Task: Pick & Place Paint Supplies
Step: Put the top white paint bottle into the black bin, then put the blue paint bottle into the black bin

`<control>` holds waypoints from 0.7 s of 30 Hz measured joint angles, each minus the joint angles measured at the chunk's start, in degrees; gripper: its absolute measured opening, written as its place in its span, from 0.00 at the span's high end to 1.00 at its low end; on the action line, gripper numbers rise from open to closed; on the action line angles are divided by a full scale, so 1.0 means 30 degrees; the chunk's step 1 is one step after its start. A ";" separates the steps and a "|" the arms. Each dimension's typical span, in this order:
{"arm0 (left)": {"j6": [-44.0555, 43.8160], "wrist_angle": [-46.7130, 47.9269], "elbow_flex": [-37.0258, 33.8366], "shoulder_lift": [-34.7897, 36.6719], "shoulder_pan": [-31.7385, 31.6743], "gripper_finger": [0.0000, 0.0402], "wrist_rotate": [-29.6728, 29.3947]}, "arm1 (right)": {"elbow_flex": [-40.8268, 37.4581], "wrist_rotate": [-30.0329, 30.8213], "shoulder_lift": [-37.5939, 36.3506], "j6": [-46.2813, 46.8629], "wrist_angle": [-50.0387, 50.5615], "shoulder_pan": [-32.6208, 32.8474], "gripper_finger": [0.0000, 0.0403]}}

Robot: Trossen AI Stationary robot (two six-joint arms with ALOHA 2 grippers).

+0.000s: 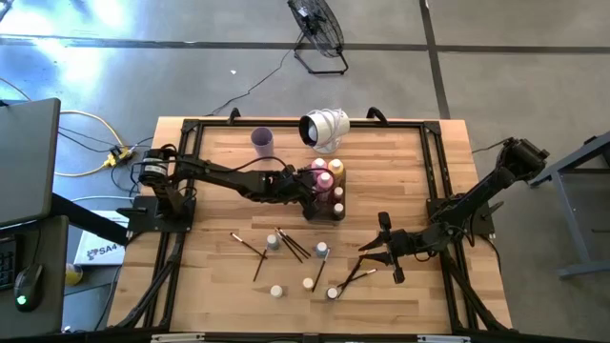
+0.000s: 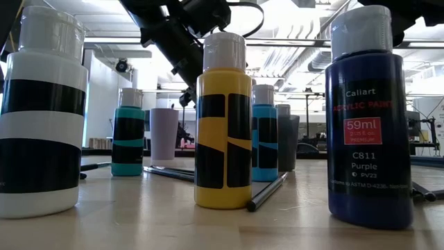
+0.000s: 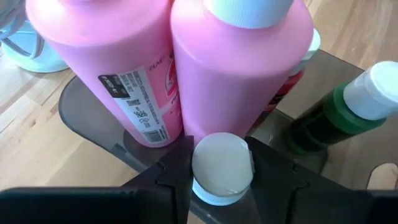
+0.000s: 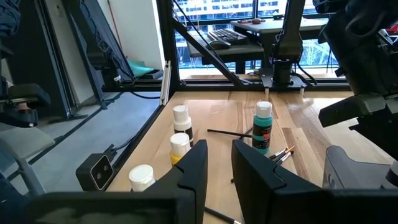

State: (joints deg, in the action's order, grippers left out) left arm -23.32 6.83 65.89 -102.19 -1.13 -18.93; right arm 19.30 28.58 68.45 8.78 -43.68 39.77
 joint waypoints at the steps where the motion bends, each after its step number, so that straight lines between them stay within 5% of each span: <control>1: 0.0298 0.0000 0.0000 0.0000 0.0007 0.67 0.0056 | -0.0001 -0.0007 0.0000 0.0000 0.0000 0.0000 0.84; 12: 0.2184 0.0187 -0.0066 0.0401 0.0007 0.41 0.0105 | 0.0002 -0.0065 0.0000 0.0000 0.0058 0.0000 0.84; 21: 0.2784 0.0679 0.1020 0.1004 0.0002 0.37 0.0268 | 0.0004 -0.0063 0.0007 0.0000 0.0082 0.0000 0.84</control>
State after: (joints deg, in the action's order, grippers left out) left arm -14.96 8.87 68.95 -99.18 -1.12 -18.13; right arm 19.31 28.39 68.47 8.78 -43.43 39.77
